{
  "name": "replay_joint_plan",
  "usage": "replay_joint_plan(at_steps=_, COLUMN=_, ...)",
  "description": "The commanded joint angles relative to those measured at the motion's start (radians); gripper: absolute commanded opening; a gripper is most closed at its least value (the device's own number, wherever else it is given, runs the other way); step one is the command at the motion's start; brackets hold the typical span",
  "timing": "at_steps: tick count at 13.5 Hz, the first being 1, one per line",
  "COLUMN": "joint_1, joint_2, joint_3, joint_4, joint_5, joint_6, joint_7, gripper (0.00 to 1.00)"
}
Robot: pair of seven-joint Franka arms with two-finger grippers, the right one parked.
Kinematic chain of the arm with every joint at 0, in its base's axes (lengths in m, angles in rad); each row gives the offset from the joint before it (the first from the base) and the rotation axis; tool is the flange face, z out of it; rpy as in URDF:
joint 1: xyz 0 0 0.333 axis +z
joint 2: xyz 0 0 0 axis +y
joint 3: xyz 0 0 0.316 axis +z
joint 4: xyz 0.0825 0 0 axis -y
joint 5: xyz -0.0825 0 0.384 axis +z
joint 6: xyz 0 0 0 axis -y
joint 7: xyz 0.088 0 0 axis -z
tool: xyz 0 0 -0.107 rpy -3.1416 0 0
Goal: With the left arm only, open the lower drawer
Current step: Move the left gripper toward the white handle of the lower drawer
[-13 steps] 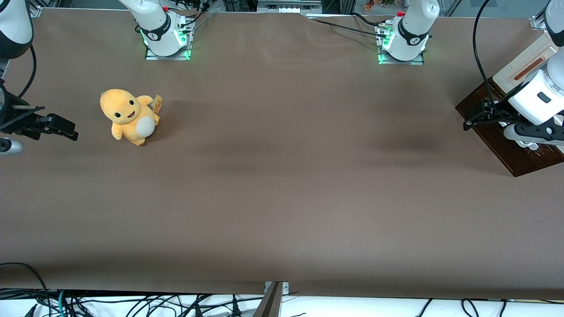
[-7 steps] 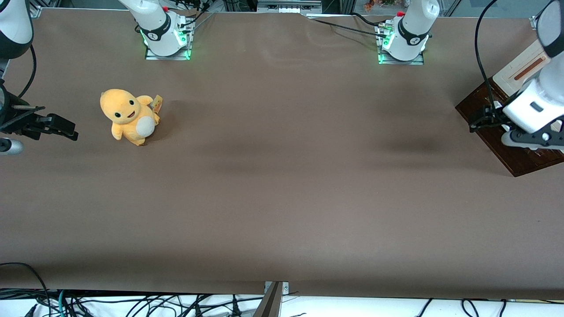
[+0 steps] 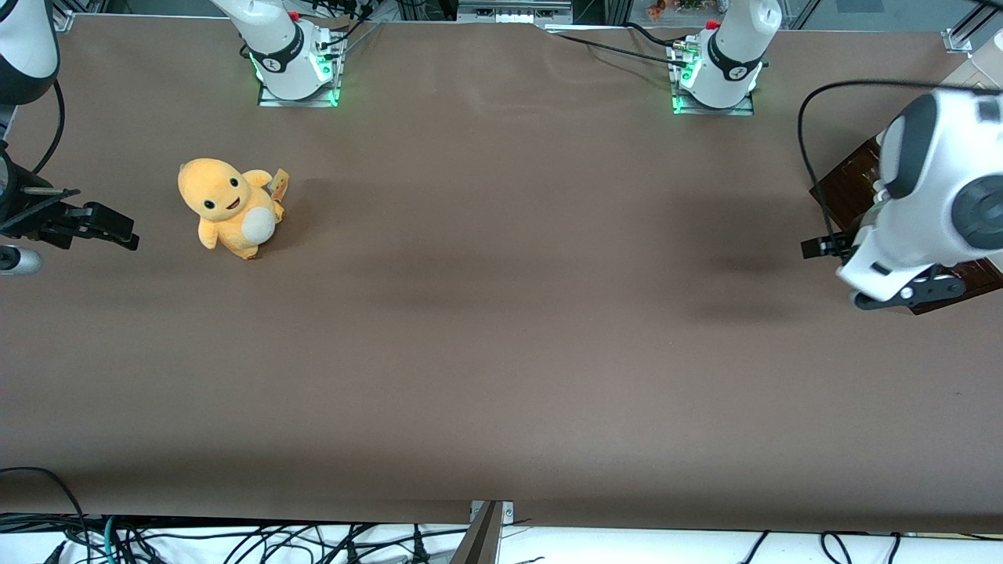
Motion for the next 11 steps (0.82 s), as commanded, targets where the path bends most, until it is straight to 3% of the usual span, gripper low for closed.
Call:
replay_joint_plan(at_steps=1, joint_1=-0.038, joint_2=0.090, joint_3=0.002, joint_4=0.021, joint_5=0.136, joint_6=-0.070, joint_7=-0.133, gripper=1.00)
replay_joint_plan(at_steps=3, joint_1=-0.036, joint_2=0.147, joint_3=0.005, joint_4=0.019, joint_5=0.191, joint_6=-0.096, joint_7=-0.176, gripper=1.00)
replay_joint_plan(at_steps=6, joint_1=-0.057, joint_2=0.257, joint_3=0.004, joint_4=0.022, joint_5=0.374, joint_6=-0.187, joint_7=-0.260, gripper=1.00)
replay_joint_plan(at_steps=9, joint_1=-0.044, joint_2=0.326, joint_3=0.028, joint_4=0.019, joint_5=0.406, joint_6=-0.218, joint_7=-0.355, gripper=1.00)
replay_joint_plan(at_steps=11, joint_1=-0.025, joint_2=0.363, joint_3=0.041, joint_4=0.016, joint_5=0.480, joint_6=-0.235, joint_7=-0.384, gripper=1.00)
